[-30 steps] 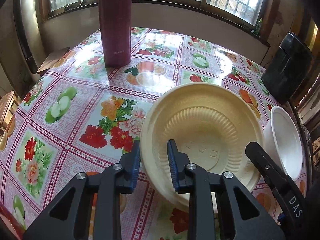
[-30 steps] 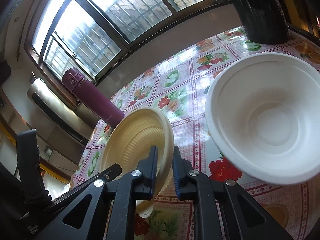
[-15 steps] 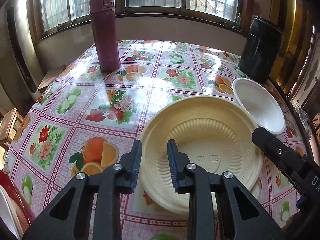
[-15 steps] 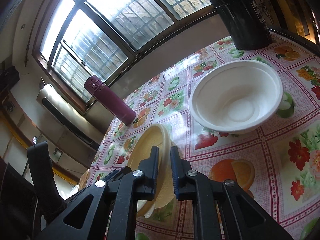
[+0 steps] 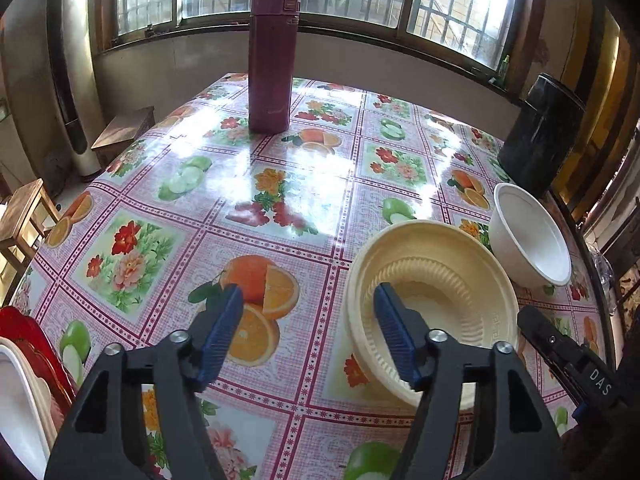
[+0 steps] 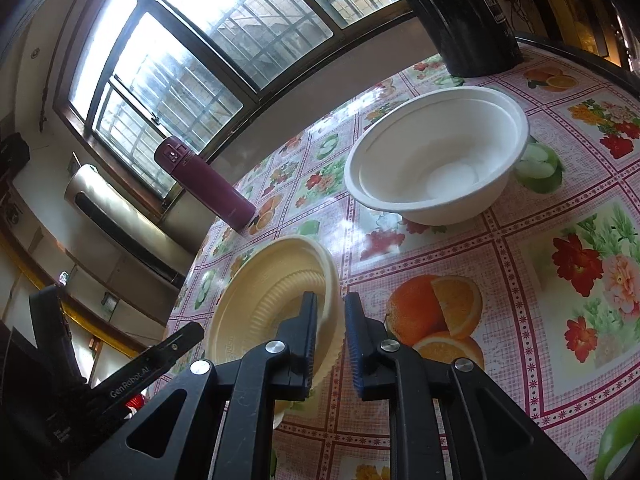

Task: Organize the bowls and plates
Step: 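Lift the cream ribbed bowl with both grippers and carry it toward the red plates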

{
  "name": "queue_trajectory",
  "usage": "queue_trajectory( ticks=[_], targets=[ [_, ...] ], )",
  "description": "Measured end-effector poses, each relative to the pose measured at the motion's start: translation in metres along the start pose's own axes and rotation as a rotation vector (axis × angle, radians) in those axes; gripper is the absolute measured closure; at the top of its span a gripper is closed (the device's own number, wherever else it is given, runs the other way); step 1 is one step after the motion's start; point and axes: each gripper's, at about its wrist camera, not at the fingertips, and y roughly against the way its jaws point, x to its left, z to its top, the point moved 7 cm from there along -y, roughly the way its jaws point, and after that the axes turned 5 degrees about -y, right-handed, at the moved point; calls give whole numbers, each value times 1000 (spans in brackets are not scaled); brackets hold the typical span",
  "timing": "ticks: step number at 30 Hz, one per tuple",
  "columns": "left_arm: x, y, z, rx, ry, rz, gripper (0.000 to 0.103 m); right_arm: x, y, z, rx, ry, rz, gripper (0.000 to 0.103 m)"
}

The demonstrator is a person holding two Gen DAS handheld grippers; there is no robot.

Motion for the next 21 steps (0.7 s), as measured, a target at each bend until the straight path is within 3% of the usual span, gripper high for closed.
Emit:
queue_trajectory(
  ticks=[3, 9, 21],
  targets=[
    [-3, -6, 4, 13, -29, 8, 28, -3, -5, 1, 28, -14, 8, 85],
    [-19, -24, -4, 52, -76, -10, 28, -6, -9, 3, 49, -30, 22, 72],
    [-30, -39, -16, 107, -93, -77, 28, 0, -26, -1, 72, 13, -1, 72]
  ],
)
